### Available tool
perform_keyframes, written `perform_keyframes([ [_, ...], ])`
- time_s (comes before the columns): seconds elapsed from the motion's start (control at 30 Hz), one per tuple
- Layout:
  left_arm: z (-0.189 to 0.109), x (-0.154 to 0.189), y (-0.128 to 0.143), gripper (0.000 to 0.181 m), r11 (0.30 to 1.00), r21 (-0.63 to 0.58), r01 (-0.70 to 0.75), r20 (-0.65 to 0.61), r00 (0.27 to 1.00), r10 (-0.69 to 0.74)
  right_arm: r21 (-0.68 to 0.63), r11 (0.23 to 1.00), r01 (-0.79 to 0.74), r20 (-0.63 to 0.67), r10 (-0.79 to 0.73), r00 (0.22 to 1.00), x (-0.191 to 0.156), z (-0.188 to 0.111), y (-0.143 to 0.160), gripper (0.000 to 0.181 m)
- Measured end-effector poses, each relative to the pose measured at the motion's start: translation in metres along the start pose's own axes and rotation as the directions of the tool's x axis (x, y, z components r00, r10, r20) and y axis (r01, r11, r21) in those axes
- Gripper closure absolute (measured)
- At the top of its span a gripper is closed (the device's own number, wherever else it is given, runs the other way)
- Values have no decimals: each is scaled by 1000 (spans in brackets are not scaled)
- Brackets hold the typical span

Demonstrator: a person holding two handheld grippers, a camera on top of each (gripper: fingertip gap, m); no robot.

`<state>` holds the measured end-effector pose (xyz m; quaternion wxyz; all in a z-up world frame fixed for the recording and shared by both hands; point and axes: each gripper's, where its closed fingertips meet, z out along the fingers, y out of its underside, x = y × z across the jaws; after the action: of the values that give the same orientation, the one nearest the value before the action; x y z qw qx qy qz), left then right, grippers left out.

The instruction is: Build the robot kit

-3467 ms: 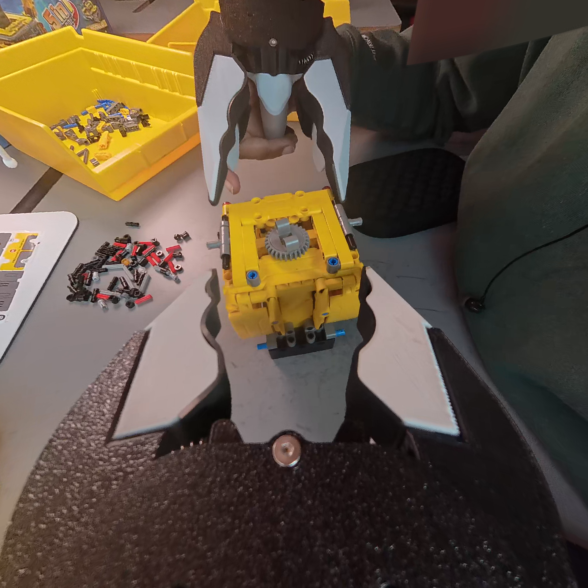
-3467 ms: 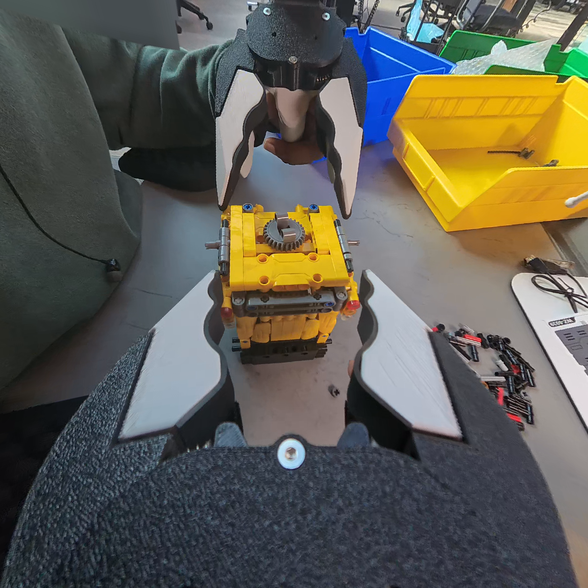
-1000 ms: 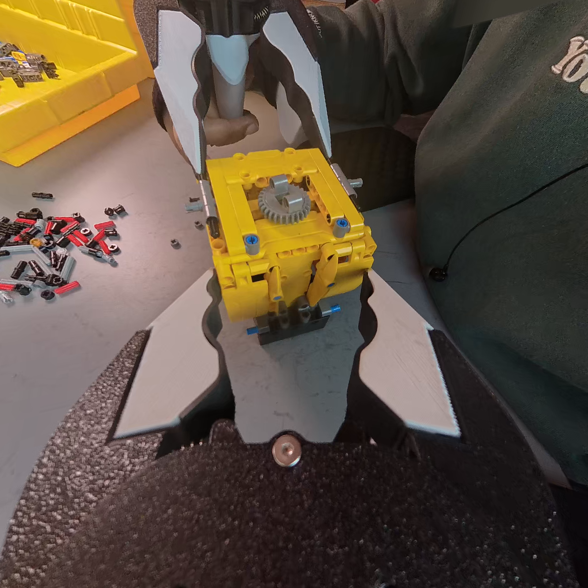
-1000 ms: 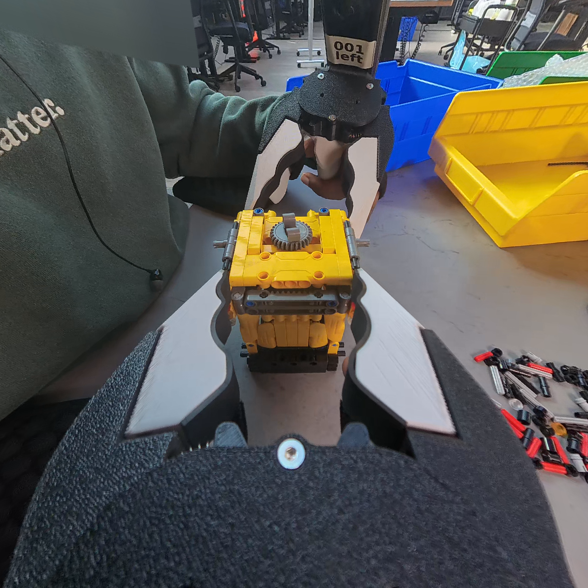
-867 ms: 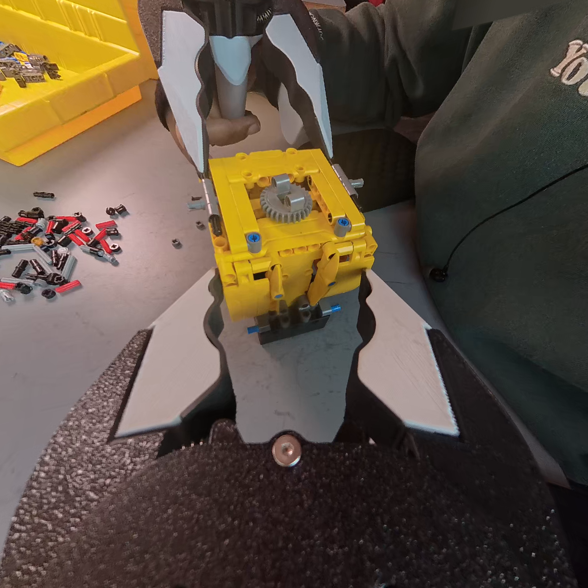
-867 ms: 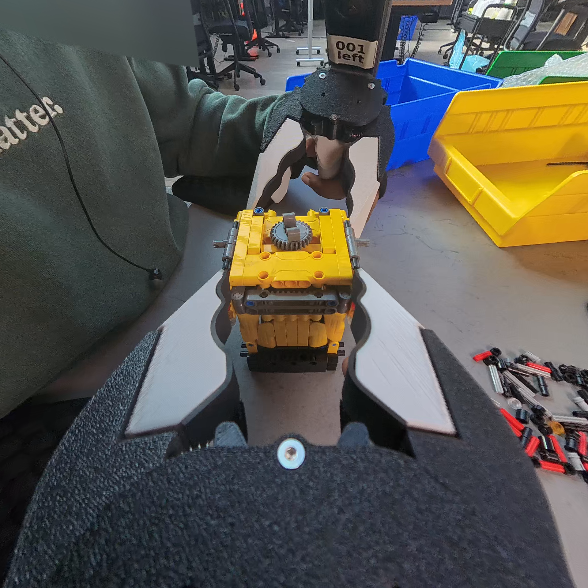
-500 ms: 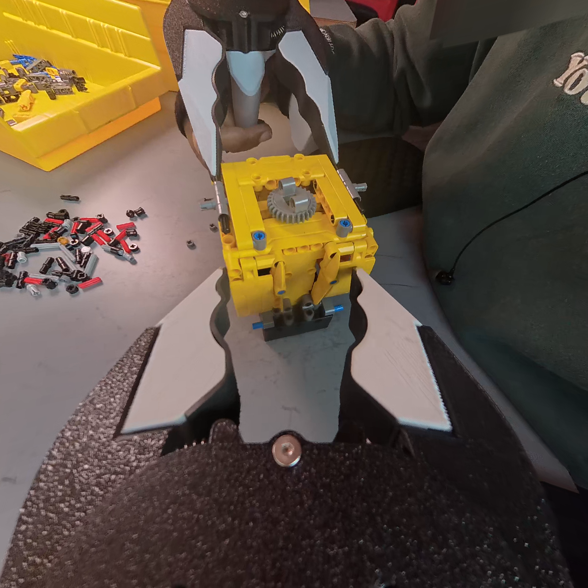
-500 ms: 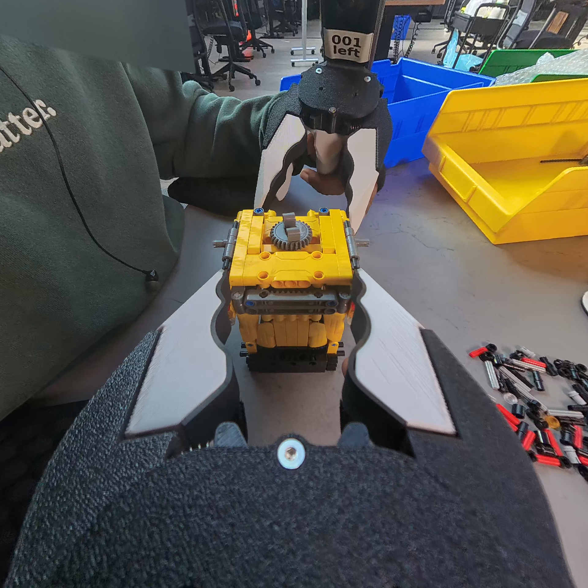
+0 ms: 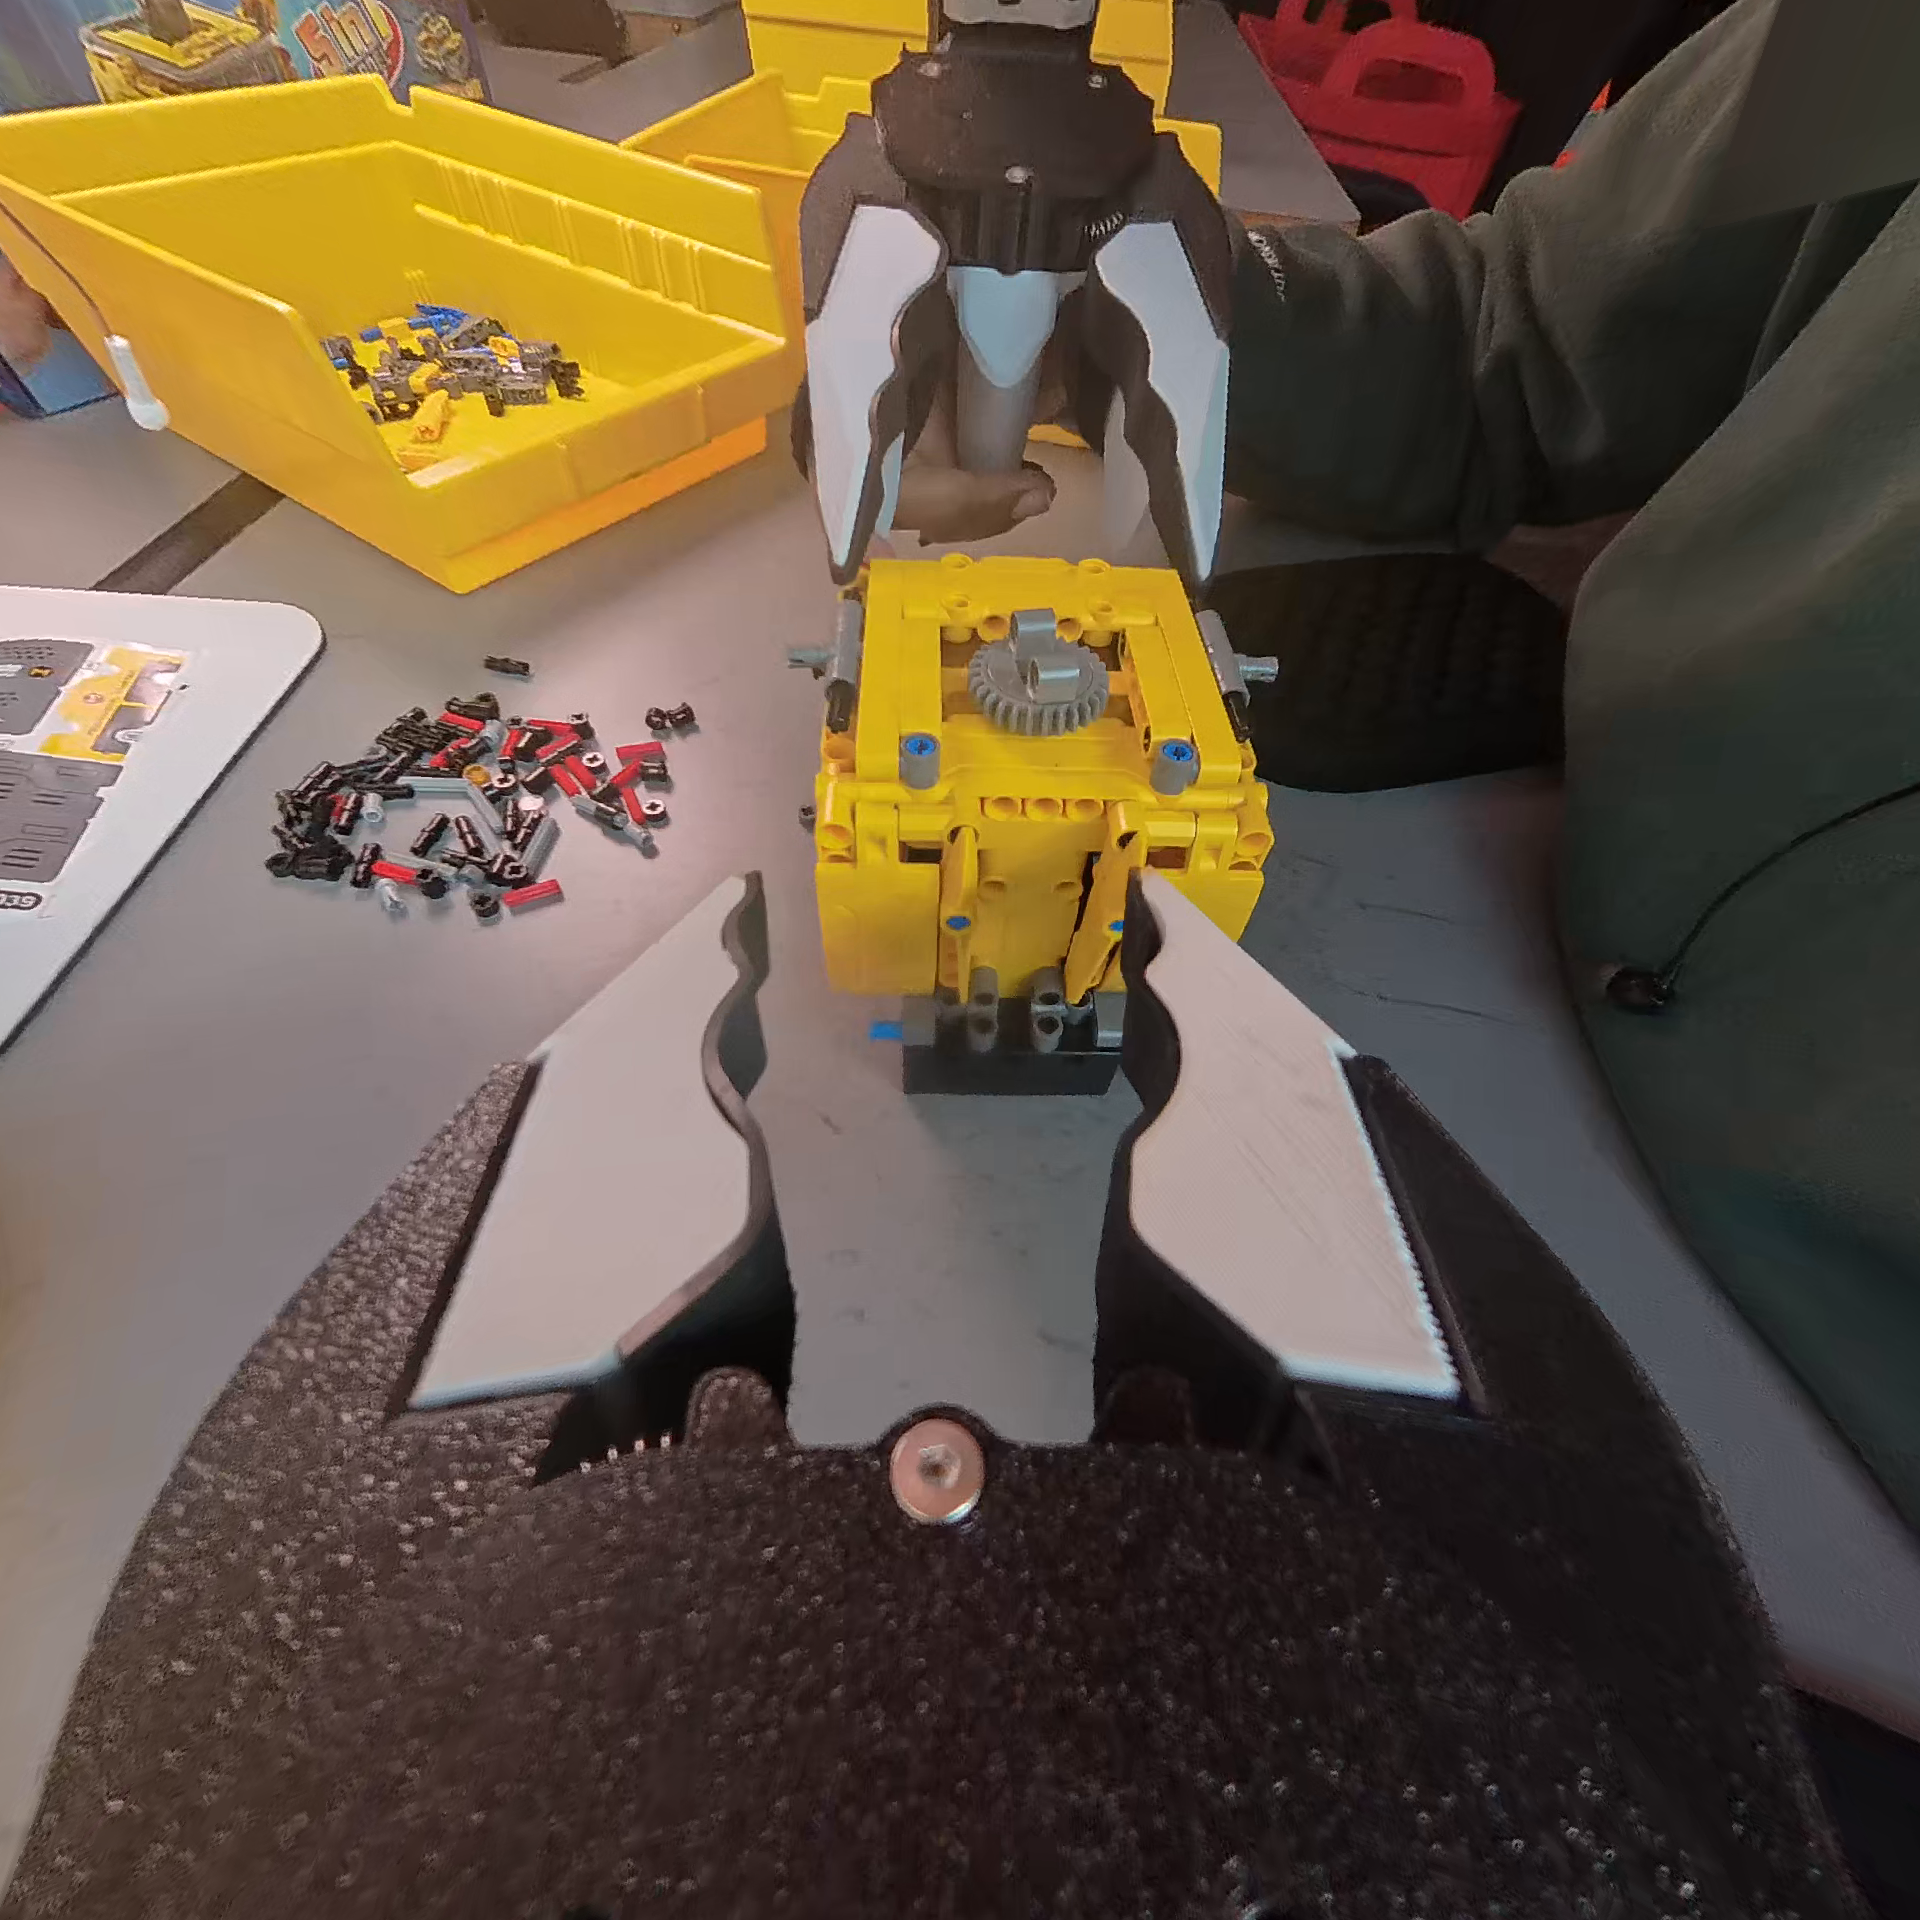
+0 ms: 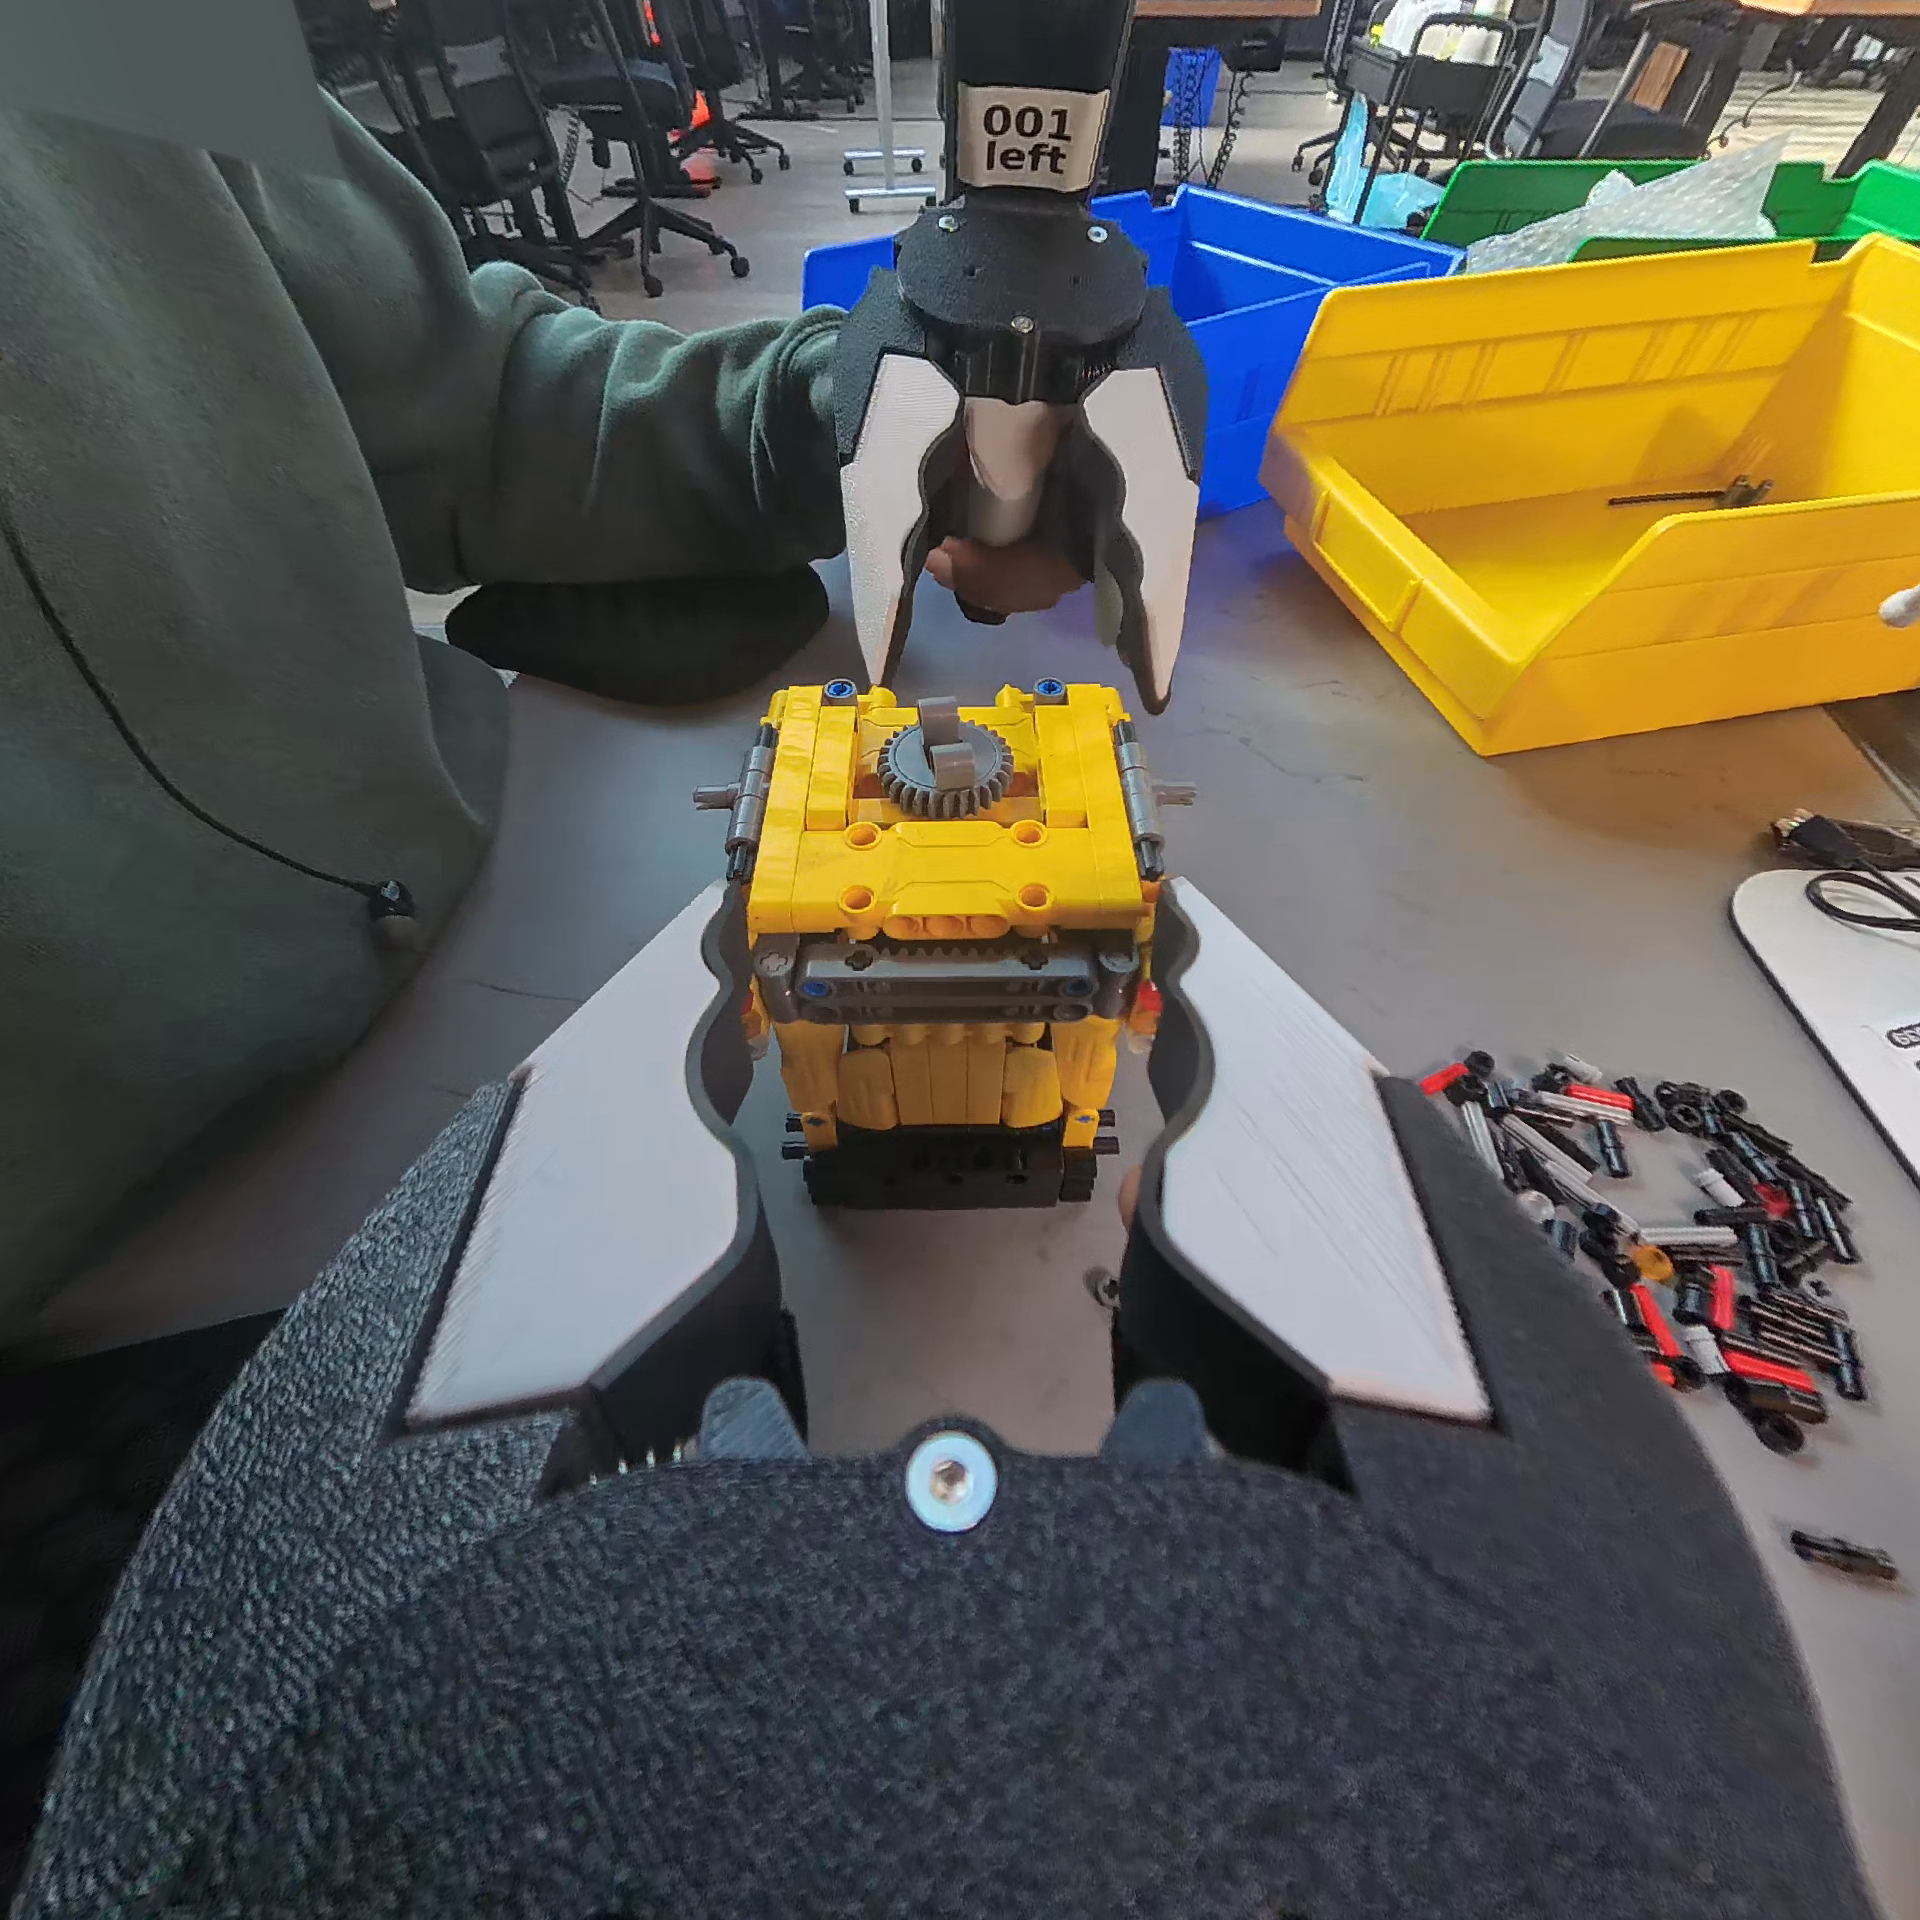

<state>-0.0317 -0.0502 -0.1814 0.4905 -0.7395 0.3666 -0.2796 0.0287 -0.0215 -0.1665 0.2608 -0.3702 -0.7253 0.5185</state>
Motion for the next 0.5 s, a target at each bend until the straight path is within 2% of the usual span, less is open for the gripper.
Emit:
perform_keyframes([
  [0.1,-6,-8,-8,111,999,32,6,59,998,-8,36,999,-7,-22,8,1000,3,-12,-11,103],
  [0.27,-23,-18,-28,108,996,92,3,222,975,-23,84,996,-5,-188,21,982,13,-30,-23,101],
  [0.37,-34,-22,-31,108,994,108,-9,335,942,-27,98,995,-3,-284,31,958,9,-33,-14,105],
  [0.5,-52,-25,-31,113,985,165,46,489,864,-122,87,996,-32,-422,66,904,6,-37,5,116],
])
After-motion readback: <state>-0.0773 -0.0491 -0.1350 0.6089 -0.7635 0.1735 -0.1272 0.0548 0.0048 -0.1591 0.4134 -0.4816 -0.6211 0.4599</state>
